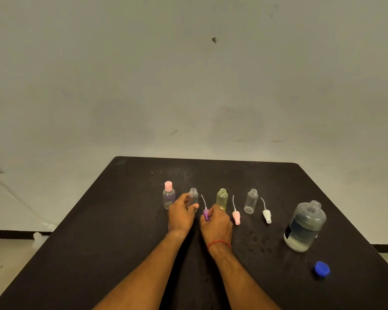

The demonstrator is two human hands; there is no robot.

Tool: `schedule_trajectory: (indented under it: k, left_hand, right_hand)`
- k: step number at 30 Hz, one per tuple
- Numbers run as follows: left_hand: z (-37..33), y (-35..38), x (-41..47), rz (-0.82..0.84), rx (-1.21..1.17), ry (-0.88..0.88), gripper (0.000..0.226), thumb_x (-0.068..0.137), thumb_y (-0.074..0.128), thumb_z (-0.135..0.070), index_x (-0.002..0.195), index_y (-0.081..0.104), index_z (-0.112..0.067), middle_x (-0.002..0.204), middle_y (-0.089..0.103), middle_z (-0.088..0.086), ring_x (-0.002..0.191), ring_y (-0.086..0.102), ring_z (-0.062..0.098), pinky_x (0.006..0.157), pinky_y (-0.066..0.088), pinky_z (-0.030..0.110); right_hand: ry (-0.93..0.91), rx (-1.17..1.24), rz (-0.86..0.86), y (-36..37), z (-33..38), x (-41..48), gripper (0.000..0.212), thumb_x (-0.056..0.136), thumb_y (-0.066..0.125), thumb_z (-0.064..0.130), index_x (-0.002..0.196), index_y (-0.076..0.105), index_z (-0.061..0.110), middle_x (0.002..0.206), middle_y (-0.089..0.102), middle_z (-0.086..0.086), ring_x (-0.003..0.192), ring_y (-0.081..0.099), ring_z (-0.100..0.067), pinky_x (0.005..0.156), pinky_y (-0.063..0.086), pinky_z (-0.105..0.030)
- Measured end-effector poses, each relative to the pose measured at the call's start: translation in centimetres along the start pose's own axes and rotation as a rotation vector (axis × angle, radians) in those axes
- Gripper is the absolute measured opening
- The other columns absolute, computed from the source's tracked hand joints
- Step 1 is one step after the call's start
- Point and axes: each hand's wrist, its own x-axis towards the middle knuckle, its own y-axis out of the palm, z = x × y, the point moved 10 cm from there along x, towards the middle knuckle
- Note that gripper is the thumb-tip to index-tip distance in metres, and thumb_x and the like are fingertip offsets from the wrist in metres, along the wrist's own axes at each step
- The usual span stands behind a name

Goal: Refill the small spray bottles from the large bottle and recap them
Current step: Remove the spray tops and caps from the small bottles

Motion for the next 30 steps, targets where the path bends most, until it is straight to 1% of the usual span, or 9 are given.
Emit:
schedule_trajectory:
  k: [4,7,11,14,17,21,22,26,30]
  left_hand:
    - [-0.2,0.0,-0.1,-0.002,-0.014,0.007,0.032,0.087,0.076,-0.008,0.117,0.068,-0.013,0.113,0.073,0.001,0.106,0.068,0.011,0.094,0.054,0.026]
    - [-0.3,-0.1,-0.3,0.003,-0.031,0.005,0.034,0.087,0.076,-0.006,0.119,0.068,-0.014,0.114,0.073,0.001,0.107,0.069,0.012,0.095,0.055,0.028]
    - [-0.4,-0.4,-0.5,0.003,-0.051,0.008,0.04,0.087,0.074,-0.003,0.125,0.066,-0.011,0.12,0.072,0.002,0.108,0.066,0.008,0.095,0.052,0.02]
    - [-0.3,-0.6,-0.7,-0.001,-0.063,-0.001,0.043,0.087,0.074,-0.003,0.128,0.064,-0.009,0.123,0.071,0.004,0.114,0.067,0.012,0.095,0.051,0.02]
    - [-0.4,-0.9,-0.9,-0.006,-0.062,-0.005,0.045,0.087,0.074,-0.002,0.13,0.063,-0.008,0.123,0.071,0.005,0.114,0.067,0.014,0.094,0.05,0.018]
    - [-0.3,-1.5,-1.2,-0.023,-0.045,-0.002,0.044,0.087,0.075,-0.005,0.129,0.064,-0.008,0.124,0.07,0.005,0.116,0.064,0.011,0.088,0.045,0.006]
    - [-0.3,-1.6,-1.3,-0.029,-0.04,-0.001,0.045,0.087,0.076,-0.006,0.13,0.064,-0.008,0.126,0.07,0.005,0.117,0.064,0.011,0.089,0.044,0.006]
    - [-0.1,-2.0,-1.5,-0.032,-0.041,-0.006,0.049,0.087,0.077,-0.01,0.133,0.062,-0.01,0.131,0.067,0.006,0.124,0.062,0.016,0.1,0.047,0.02]
    - [0.2,-2.4,-1.6,-0.034,-0.058,-0.014,0.052,0.086,0.078,-0.011,0.135,0.061,-0.01,0.134,0.065,0.007,0.126,0.06,0.017,0.105,0.048,0.026]
  right_hand:
    - [0.015,-0.017,0.019,0.1,0.2,0.0,0.025,0.079,0.067,0.021,0.068,0.045,0.022,0.07,0.059,0.006,0.065,0.06,-0.016,0.061,0.043,-0.025]
    - [0.005,-0.021,0.004,-0.2,0.5,-0.2,0.028,0.082,0.066,0.022,0.071,0.04,0.022,0.07,0.059,0.003,0.062,0.058,-0.017,0.06,0.04,-0.025]
    - [0.007,-0.048,-0.008,-0.2,0.6,-0.3,0.03,0.083,0.065,0.025,0.069,0.039,0.024,0.067,0.058,0.001,0.059,0.054,-0.019,0.058,0.038,-0.026]
    - [0.002,-0.072,-0.007,0.0,0.7,-0.3,0.026,0.085,0.064,0.029,0.072,0.042,0.023,0.066,0.058,0.002,0.059,0.054,-0.021,0.057,0.04,-0.027]
    - [-0.004,-0.092,-0.001,0.0,0.9,-0.5,0.024,0.085,0.063,0.03,0.074,0.043,0.022,0.067,0.057,0.002,0.061,0.055,-0.023,0.058,0.04,-0.028]
    - [-0.007,-0.122,0.002,0.0,1.1,-0.7,0.025,0.085,0.061,0.028,0.071,0.04,0.025,0.064,0.05,0.005,0.059,0.047,-0.02,0.058,0.036,-0.027]
    - [-0.008,-0.128,-0.003,0.0,1.1,-0.7,0.027,0.085,0.061,0.027,0.07,0.04,0.025,0.063,0.049,0.005,0.059,0.047,-0.019,0.057,0.036,-0.027]
    - [-0.012,-0.13,0.008,0.2,1.0,-0.6,0.028,0.086,0.063,0.027,0.068,0.041,0.026,0.063,0.051,0.006,0.058,0.047,-0.017,0.057,0.037,-0.025]
    - [-0.014,-0.113,0.006,-0.1,1.0,-0.6,0.029,0.086,0.064,0.028,0.068,0.041,0.026,0.063,0.051,0.005,0.057,0.046,-0.016,0.056,0.035,-0.024]
